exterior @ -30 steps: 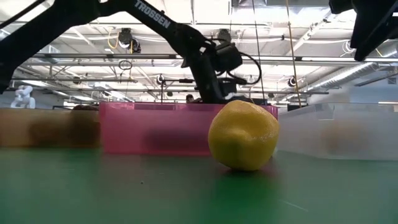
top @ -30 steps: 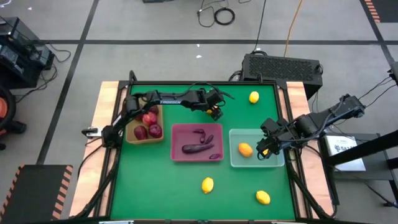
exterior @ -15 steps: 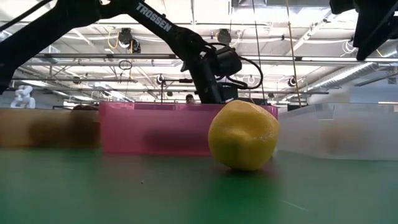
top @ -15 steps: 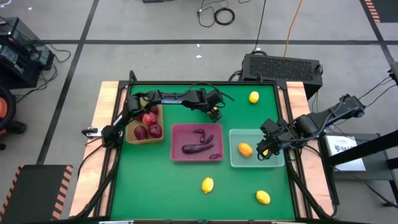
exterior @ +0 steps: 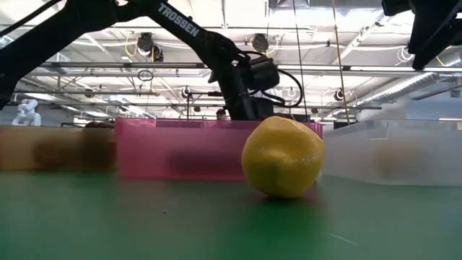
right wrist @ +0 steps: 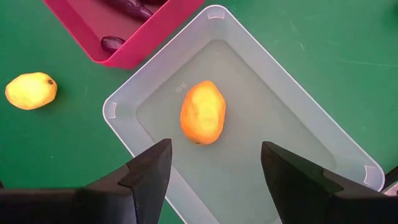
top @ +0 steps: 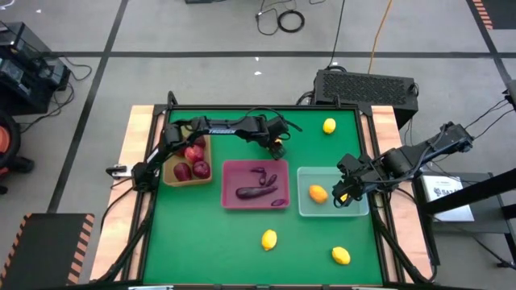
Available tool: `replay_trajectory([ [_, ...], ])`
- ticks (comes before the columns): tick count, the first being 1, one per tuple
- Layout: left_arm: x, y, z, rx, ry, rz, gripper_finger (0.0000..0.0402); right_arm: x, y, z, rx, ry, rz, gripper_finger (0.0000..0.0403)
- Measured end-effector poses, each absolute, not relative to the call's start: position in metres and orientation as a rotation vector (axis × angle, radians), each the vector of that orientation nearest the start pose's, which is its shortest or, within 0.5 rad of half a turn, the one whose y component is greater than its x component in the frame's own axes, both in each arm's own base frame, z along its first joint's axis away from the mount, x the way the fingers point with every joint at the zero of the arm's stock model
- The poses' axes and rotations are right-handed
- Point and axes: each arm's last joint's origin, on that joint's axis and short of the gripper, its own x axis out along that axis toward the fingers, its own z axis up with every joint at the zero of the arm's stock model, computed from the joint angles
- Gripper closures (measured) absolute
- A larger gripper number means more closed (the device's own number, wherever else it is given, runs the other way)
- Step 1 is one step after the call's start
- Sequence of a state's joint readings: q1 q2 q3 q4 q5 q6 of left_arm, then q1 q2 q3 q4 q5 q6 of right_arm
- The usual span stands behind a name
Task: Sort produce into baskets
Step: Put the yellow lemon into the transparent bin
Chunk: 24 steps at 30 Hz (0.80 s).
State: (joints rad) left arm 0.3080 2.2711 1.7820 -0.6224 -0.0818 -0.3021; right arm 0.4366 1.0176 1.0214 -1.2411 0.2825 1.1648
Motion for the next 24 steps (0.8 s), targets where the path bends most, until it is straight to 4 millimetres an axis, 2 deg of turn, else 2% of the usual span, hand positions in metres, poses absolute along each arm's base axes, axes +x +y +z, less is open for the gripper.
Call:
replay_trajectory([
  [8,0.465,0.135,0.170,-0.432,1.012,0.413,0.0197,0.146,0.059,0.299,0.589,1.051,-0.527,0.0165],
  [15,0.491,0.113,0.209,-0.416,0.828,0.268,0.0197,0.146,0.059,0.299,0.589,1.046,-0.528,0.0165],
  [19,0.510,0.086,0.231,-0.396,0.648,0.152,0.0197,0.146,0.059,0.299,0.588,1.044,-0.528,0.0165],
  [24,0.523,0.034,0.241,-0.333,0.532,0.023,0.0197,0.146,0.059,0.299,0.588,1.042,-0.530,0.0165],
])
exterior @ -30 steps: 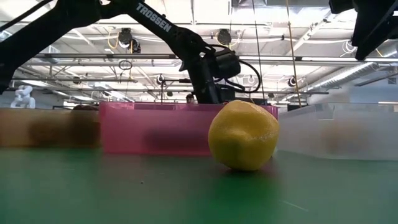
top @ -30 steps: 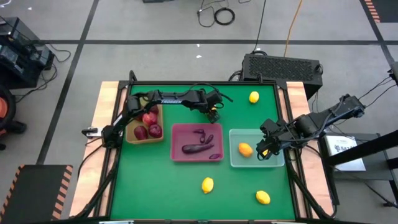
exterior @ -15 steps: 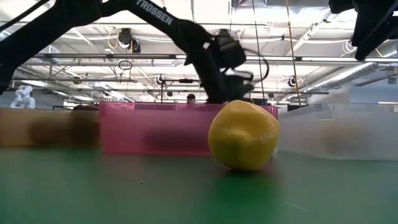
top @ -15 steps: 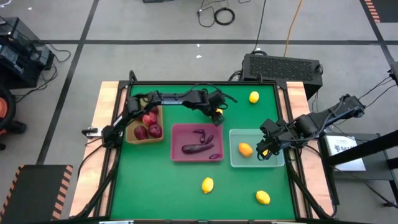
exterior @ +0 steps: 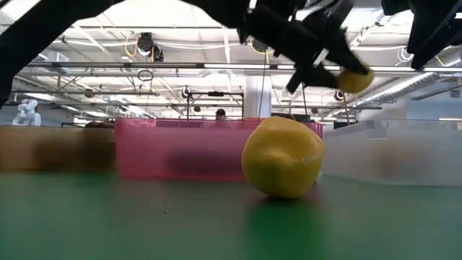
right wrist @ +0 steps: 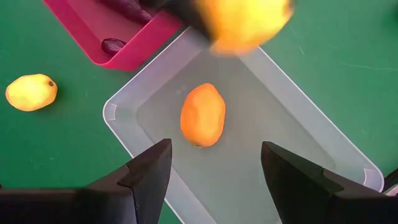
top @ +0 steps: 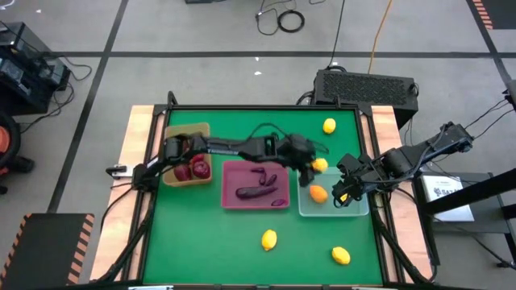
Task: Sort produce into baskets
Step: Put the yellow lemon into the transparent bin
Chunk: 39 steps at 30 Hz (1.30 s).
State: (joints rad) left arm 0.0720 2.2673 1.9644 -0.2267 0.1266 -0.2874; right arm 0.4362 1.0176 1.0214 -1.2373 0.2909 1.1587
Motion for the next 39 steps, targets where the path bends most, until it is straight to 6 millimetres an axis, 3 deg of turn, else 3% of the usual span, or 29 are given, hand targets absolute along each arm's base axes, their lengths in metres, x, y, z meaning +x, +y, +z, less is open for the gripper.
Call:
replay_trajectory([
  [5,0.525,-0.006,0.241,-0.173,0.526,0.018,0.0197,0.147,0.059,0.299,0.589,1.034,-0.537,0.0165],
  [11,0.524,-0.031,0.241,-0.101,0.521,0.056,0.0197,0.148,0.058,0.300,0.588,0.997,-0.556,0.0165],
  [17,0.523,-0.033,0.240,-0.054,0.520,0.181,0.0179,0.150,0.059,0.301,0.594,0.981,-0.539,0.0165],
  [26,0.520,-0.031,0.235,-0.031,0.582,0.181,0.0115,0.150,0.060,0.301,0.625,0.989,-0.530,0.0165],
  [39,0.519,-0.034,0.234,-0.033,0.591,0.167,0.0110,0.154,0.075,0.305,0.693,0.968,-0.393,0.0165],
])
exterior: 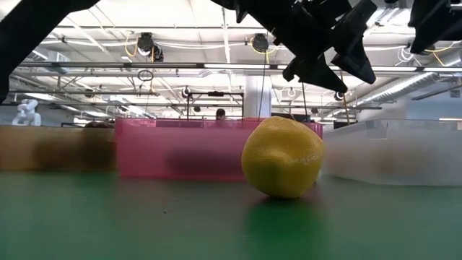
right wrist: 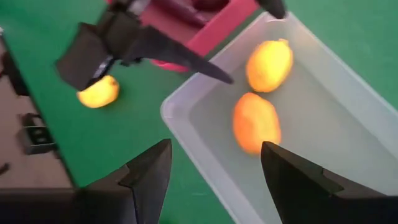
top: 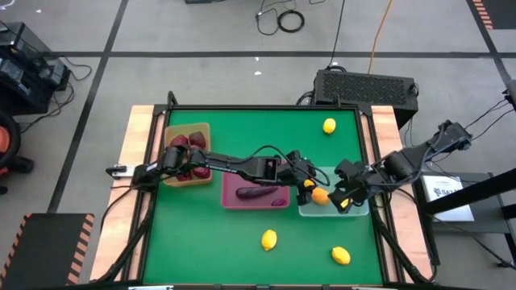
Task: Sort produce into baskets
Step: Put the yellow lemon into the transparent bin
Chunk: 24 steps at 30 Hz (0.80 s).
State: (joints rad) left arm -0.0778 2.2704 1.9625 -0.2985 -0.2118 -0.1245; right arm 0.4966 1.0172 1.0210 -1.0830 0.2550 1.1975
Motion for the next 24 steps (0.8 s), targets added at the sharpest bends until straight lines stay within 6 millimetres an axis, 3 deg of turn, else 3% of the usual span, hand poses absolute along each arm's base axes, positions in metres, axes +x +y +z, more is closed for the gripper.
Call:
replay_trajectory([
  [7,0.512,-0.046,0.234,-0.015,0.658,0.146,0.0110,0.154,0.088,0.308,0.778,0.954,-0.310,0.0165],
  [12,0.494,-0.049,0.244,0.011,0.784,0.141,0.0110,0.154,0.104,0.310,0.841,0.959,-0.228,0.0165],
  [17,0.476,-0.051,0.251,0.053,0.917,0.134,0.0110,0.169,0.128,0.312,0.917,0.896,-0.094,0.0165],
  [24,0.447,-0.056,0.282,0.223,0.990,0.140,0.0110,0.194,0.157,0.300,1.035,0.883,-0.055,0.0165],
])
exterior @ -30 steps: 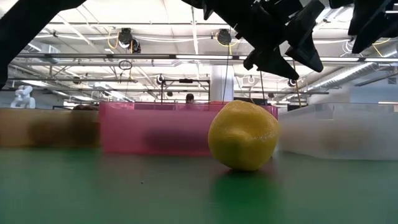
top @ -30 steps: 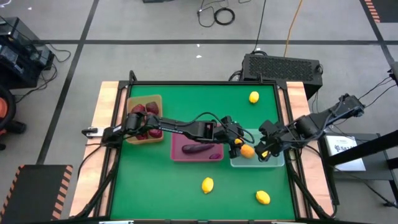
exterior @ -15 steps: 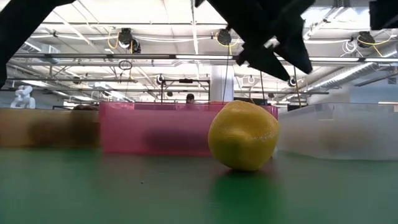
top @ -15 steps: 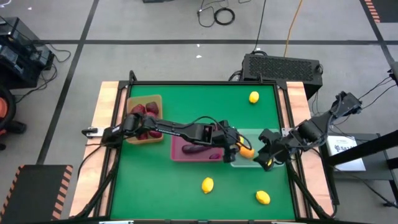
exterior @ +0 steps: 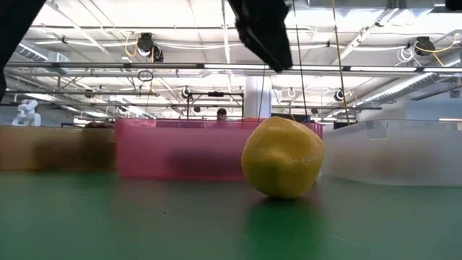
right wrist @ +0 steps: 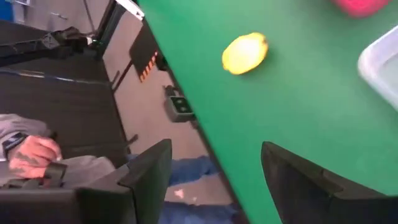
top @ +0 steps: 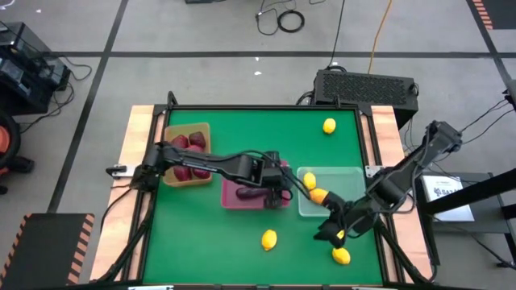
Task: Sort produce into baskets
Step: Put the yellow lemon into the transparent bin
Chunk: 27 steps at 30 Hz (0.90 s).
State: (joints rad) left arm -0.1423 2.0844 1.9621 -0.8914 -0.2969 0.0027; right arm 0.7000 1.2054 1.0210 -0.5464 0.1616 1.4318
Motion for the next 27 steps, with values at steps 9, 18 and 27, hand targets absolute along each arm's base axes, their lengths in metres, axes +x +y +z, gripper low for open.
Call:
replay_trajectory([
  [9,0.407,-0.053,0.336,0.268,0.926,0.168,0.0110,0.222,0.186,0.293,1.169,0.933,0.022,0.0165],
  [18,0.346,-0.041,0.378,0.134,0.774,0.414,0.0110,0.228,0.200,0.332,0.915,1.100,-0.025,0.0165],
  [27,0.330,-0.066,0.386,-0.142,0.569,0.535,0.0110,0.203,0.218,0.316,0.666,1.303,-0.141,0.0165],
])
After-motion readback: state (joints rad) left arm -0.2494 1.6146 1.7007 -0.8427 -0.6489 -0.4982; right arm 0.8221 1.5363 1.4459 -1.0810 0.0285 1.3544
